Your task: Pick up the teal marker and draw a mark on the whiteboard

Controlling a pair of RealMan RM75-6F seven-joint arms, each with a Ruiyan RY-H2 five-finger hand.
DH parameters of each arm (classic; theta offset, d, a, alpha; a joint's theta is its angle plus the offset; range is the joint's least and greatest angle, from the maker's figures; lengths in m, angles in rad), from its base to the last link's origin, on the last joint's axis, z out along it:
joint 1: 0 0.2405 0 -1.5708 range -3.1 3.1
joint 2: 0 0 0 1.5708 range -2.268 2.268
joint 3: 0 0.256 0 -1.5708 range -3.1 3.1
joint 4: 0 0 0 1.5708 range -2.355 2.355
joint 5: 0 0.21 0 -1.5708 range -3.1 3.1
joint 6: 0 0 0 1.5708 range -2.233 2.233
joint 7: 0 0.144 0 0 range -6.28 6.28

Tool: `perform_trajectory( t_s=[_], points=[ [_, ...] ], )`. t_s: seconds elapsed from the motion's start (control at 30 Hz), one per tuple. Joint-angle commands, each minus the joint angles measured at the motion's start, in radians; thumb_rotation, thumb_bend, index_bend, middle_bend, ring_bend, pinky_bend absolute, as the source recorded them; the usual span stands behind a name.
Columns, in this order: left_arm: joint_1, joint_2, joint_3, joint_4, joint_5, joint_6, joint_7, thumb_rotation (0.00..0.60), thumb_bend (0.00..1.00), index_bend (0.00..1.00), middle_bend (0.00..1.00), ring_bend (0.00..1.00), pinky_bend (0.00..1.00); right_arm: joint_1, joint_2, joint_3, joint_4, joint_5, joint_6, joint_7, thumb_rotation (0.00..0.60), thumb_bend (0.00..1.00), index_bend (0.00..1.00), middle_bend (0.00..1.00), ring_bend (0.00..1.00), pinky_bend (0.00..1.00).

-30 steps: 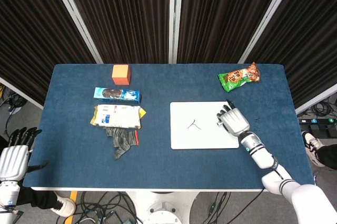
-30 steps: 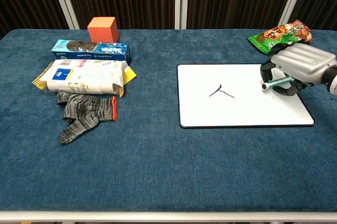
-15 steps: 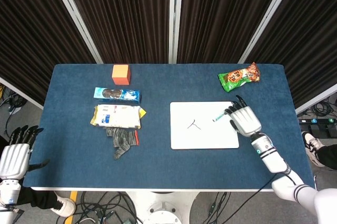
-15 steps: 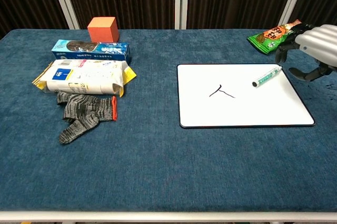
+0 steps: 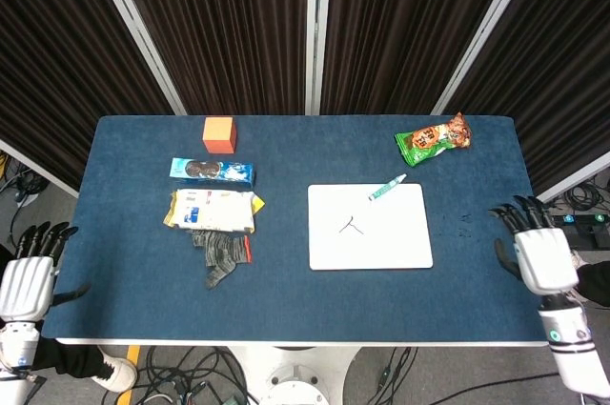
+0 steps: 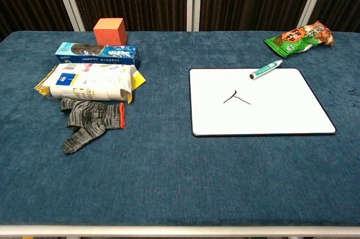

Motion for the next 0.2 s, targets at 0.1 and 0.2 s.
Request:
perform_trajectory(
  t_s=[0.1,0.2],
  points=[
    [-0.002,-0.010,-0.004,0.004,0.005,0.010,0.012,0.600,0.06,0.17,0.11,0.02,0.00,-0.080,0.059,-0.028,-0.083,-0.044,0.082,0.043,0.600,0.43,0.16,0.18,0.04,0.06],
    [-0.005,-0.013,-0.006,0.003,0.003,0.007,0.018,0.600,0.06,0.17,0.11,0.02,0.00,-0.092,0.064,-0.028,-0.092,-0.057,0.089,0.043,0.600,0.43,0.16,0.18,0.03,0.06]
  ],
)
